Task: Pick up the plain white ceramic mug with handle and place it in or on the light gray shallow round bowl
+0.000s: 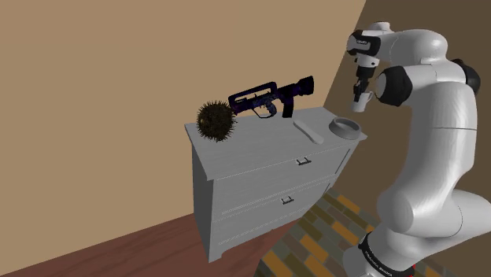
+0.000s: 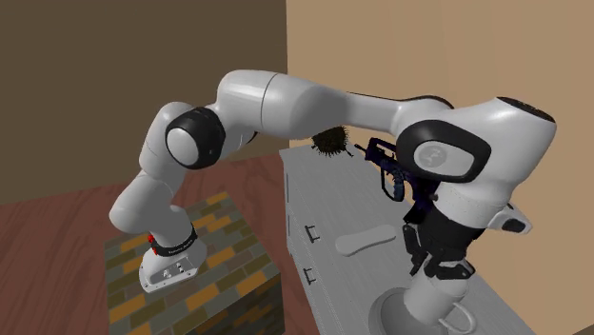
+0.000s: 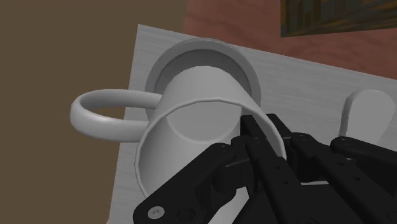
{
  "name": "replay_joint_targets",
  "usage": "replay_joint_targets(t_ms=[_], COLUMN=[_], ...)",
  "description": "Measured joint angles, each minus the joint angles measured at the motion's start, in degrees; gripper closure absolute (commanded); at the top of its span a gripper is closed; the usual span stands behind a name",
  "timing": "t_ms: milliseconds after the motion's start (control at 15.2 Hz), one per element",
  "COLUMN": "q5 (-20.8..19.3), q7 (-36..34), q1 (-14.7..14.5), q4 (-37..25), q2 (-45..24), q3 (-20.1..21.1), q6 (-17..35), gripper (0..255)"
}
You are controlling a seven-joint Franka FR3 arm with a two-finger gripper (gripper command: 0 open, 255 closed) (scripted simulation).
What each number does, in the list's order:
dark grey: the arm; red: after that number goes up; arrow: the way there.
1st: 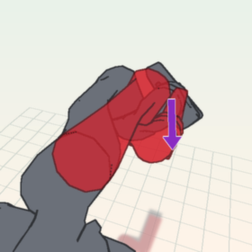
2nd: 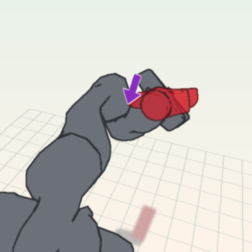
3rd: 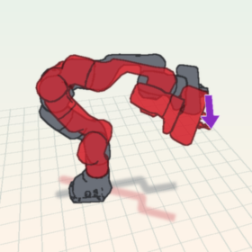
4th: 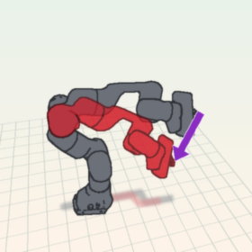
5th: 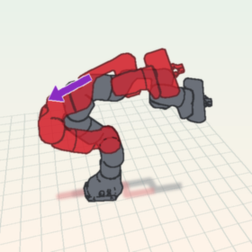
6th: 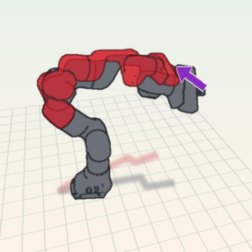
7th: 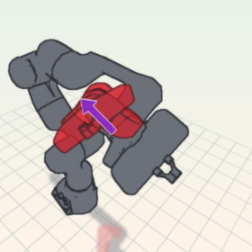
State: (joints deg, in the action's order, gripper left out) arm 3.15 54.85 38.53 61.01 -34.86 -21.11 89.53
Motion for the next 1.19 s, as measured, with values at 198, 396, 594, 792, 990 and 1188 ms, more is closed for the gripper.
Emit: replay_joint_targets(t_ms=[198, 396, 594, 792, 990, 1188], q5=[0.6, 0.6, 0.6, 0.5, 0.5, 0.6], q7=[1.8, 2.0, 2.0, 1.8, 1.6, 1.5], q1=[2.3, 2.2, 1.9, 1.5, 1.2, 1.1], q4=[-3.4, -0.5, 1.9, 5.1, 7.1, 9.1], q2=[-2.4, -2.2, -2.1, -1.6, -1.8, -1.9], q3=[-0.1, -0.2, -0.1, -0.1, 0.0, 0.0], q6=[-0.8, 1.8, 4.1, 6.8, 8.9, 11.1], gripper=[255, 255, 255, 255, 255, 255])
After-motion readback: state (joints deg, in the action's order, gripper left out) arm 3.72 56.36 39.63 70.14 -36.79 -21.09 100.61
